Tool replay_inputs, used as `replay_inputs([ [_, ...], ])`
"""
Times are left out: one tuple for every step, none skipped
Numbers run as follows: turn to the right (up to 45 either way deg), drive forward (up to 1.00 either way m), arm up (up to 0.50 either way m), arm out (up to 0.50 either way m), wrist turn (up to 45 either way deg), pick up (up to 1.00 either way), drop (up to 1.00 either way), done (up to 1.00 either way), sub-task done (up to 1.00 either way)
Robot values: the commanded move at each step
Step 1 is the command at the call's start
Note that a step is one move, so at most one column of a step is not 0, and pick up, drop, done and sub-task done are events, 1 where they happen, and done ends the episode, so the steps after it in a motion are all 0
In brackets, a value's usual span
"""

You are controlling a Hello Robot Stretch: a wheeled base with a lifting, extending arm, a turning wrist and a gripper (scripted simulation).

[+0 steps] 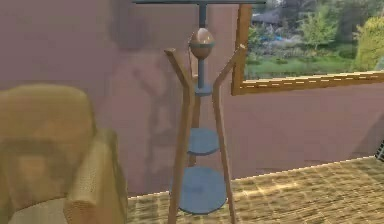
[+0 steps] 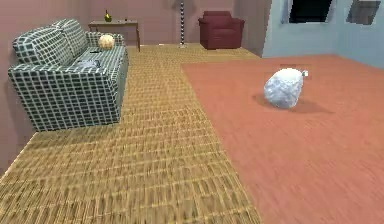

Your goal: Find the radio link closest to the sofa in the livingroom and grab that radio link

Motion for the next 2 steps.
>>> replay_inputs([
  [45.0,0.0,0.0,0.0,0.0,0.0,0.0,0.0,0.0],
  [39.0,0.0,0.0,0.0,0.0,0.0,0.0,0.0,0.0],
])
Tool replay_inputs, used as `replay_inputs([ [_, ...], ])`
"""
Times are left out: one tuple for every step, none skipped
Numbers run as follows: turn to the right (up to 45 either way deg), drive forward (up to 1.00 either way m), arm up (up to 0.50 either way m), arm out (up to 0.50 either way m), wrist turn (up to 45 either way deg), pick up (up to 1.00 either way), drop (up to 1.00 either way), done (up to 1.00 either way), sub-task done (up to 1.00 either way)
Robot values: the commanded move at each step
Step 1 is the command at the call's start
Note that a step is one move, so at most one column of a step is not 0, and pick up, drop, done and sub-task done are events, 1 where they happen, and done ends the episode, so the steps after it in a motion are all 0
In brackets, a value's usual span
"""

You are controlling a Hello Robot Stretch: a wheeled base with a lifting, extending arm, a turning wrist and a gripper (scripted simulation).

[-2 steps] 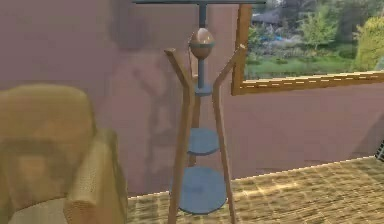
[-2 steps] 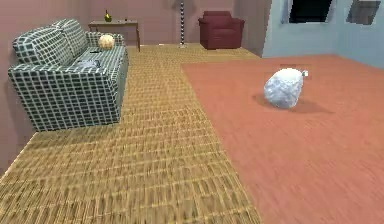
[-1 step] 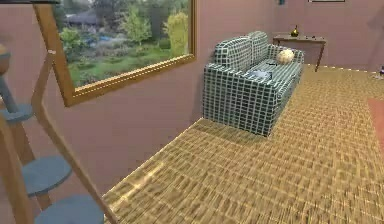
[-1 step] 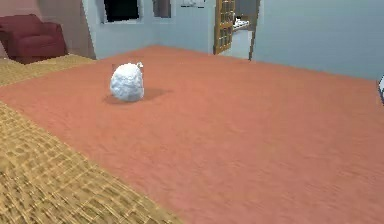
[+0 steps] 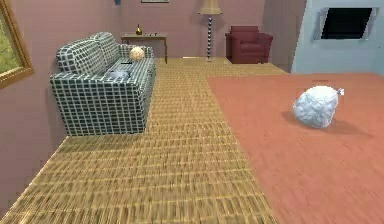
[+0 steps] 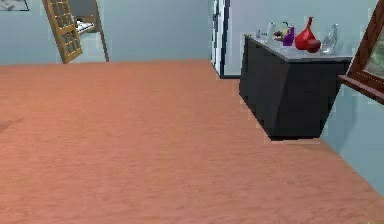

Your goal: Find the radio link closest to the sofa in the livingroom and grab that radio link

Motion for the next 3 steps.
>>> replay_inputs([
  [0.0,1.0,0.0,0.0,0.0,0.0,0.0,0.0,0.0],
  [0.0,1.0,0.0,0.0,0.0,0.0,0.0,0.0,0.0],
  [3.0,0.0,0.0,0.0,0.0,0.0,0.0,0.0,0.0],
])
